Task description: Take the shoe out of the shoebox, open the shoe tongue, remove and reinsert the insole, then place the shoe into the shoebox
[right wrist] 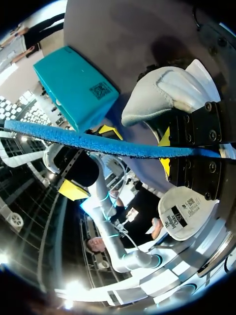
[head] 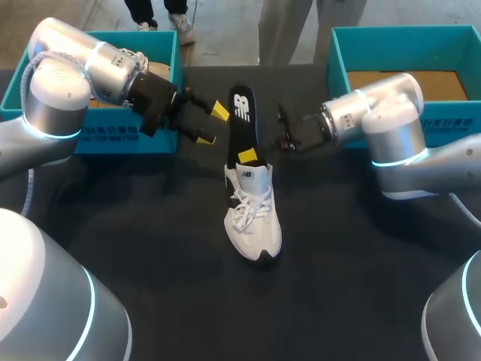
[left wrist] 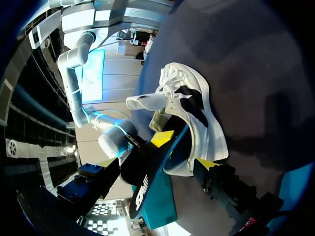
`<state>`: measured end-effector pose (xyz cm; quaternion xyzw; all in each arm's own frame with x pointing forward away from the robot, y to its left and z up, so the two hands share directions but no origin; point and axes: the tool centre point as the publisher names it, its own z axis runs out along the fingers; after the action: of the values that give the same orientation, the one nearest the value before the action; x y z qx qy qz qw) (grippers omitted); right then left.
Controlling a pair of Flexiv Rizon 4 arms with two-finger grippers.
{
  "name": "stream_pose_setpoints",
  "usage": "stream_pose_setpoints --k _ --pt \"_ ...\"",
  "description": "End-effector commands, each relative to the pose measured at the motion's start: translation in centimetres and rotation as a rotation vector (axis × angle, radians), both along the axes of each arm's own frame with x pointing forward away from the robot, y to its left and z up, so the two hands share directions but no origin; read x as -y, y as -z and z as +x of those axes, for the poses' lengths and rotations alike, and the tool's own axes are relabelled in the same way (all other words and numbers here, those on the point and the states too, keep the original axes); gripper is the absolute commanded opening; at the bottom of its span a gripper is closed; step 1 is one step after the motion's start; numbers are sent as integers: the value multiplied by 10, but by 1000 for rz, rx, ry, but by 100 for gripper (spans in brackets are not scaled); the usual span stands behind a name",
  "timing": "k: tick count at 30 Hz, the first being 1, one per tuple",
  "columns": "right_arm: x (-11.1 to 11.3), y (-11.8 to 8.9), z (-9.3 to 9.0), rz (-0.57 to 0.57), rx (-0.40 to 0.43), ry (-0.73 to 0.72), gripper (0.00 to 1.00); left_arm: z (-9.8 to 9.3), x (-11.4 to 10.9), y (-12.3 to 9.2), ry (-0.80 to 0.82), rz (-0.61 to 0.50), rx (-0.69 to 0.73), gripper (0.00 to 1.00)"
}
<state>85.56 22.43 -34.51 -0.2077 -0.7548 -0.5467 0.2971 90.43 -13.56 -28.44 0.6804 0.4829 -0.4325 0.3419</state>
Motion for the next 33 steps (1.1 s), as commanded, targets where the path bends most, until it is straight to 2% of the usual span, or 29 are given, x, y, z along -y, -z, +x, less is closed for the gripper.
stream_pose_setpoints --k 1,7,8,10,11,17,24,26,27,28,29,33 --pt "-1 7 -7 -3 -9 5 0 -2 -1 1 -2 1 2 100" --pt "-2 8 -10 -7 -18 10 1 -3 -2 1 -2 -1 -1 100" --pt "-2 7 -9 -9 -12 14 18 -3 -1 2 -1 -1 -1 100" --pt "-2 2 -7 -19 6 18 31 -3 -1 2 0 -2 -1 100" --pt "-2 0 -5 -25 15 21 34 -3 -1 2 1 -2 -1 100" --pt "-3 -13 2 -32 51 24 35 -3 -2 1 1 -4 1 100" --pt "-10 -23 14 -37 77 -2 33 -5 -6 1 -4 -7 4 100" --pt "-10 -23 17 -39 82 -10 27 -5 -6 0 -5 -8 5 100" --pt "-9 -22 18 -41 82 -13 21 -5 -6 0 -6 -8 5 100" --pt "-9 -22 19 -43 82 -16 6 -5 -6 0 -5 -8 5 100" --pt "-8 -21 19 -44 80 -22 0 -5 -6 0 -5 -8 5 100" --pt "-8 -20 20 -51 65 -40 0 -5 -6 0 -2 -8 6 100"
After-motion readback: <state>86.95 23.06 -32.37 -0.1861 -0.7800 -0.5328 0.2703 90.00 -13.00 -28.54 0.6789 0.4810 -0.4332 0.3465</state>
